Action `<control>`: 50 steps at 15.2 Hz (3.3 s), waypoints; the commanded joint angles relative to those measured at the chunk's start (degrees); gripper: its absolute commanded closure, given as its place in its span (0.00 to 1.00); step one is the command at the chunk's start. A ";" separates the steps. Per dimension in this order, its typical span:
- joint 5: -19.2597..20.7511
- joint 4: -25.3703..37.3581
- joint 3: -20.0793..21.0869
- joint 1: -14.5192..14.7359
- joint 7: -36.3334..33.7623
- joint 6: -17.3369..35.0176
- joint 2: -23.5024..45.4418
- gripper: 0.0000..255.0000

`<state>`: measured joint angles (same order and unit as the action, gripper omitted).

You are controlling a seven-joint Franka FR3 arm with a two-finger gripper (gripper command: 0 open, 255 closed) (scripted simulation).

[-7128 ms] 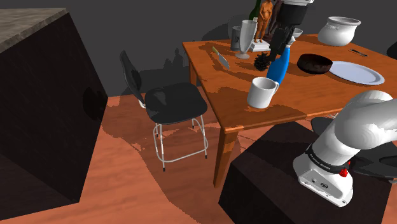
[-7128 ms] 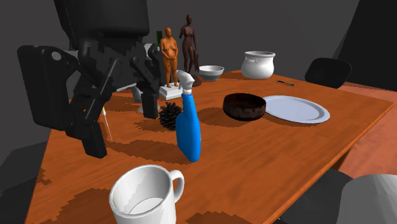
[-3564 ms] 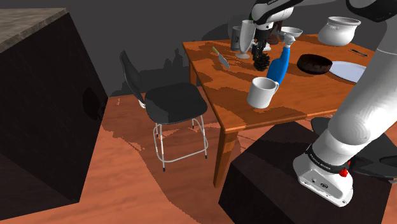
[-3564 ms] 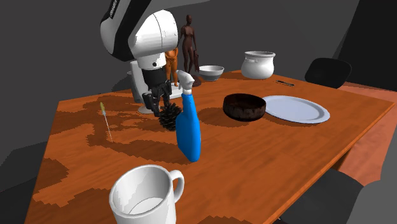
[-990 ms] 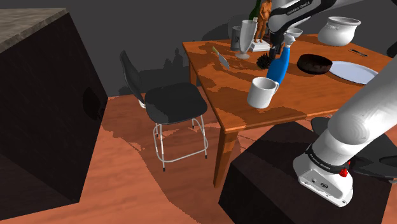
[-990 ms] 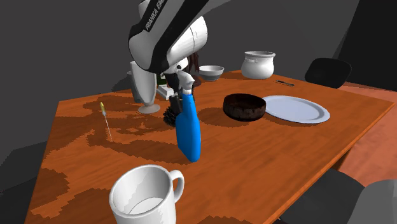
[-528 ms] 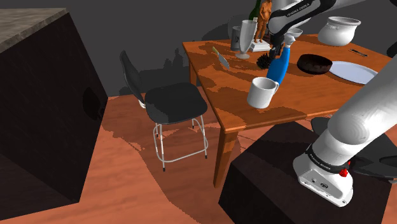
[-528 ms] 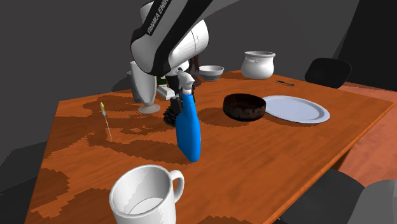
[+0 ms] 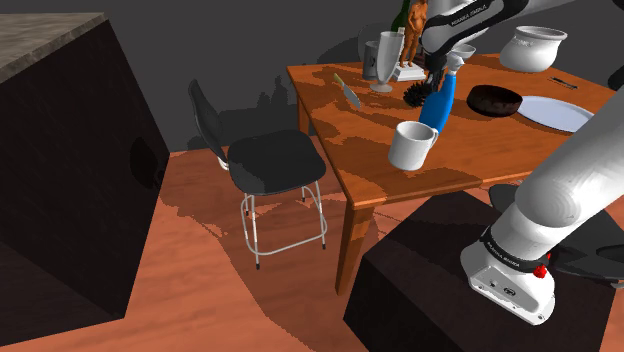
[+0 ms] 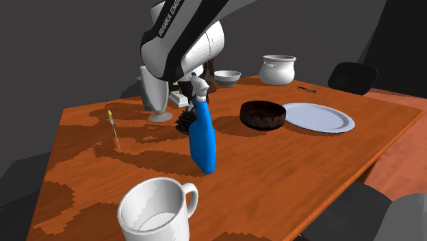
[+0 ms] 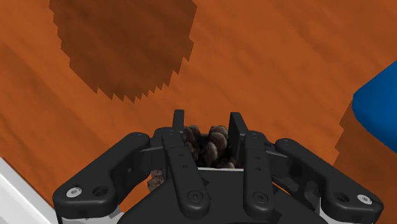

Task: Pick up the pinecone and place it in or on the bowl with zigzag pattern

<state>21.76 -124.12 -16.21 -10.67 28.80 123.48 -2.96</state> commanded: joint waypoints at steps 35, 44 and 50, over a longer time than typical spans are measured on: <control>-1.29 15.06 -0.82 -0.77 9.00 -19.81 -6.61 1.00; 0.59 12.15 -7.76 -5.64 19.97 -17.39 -11.06 1.00; 0.77 13.09 -13.21 -8.59 28.23 -15.80 -11.39 1.00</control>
<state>22.45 -111.00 -28.46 -18.73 55.48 107.29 -14.16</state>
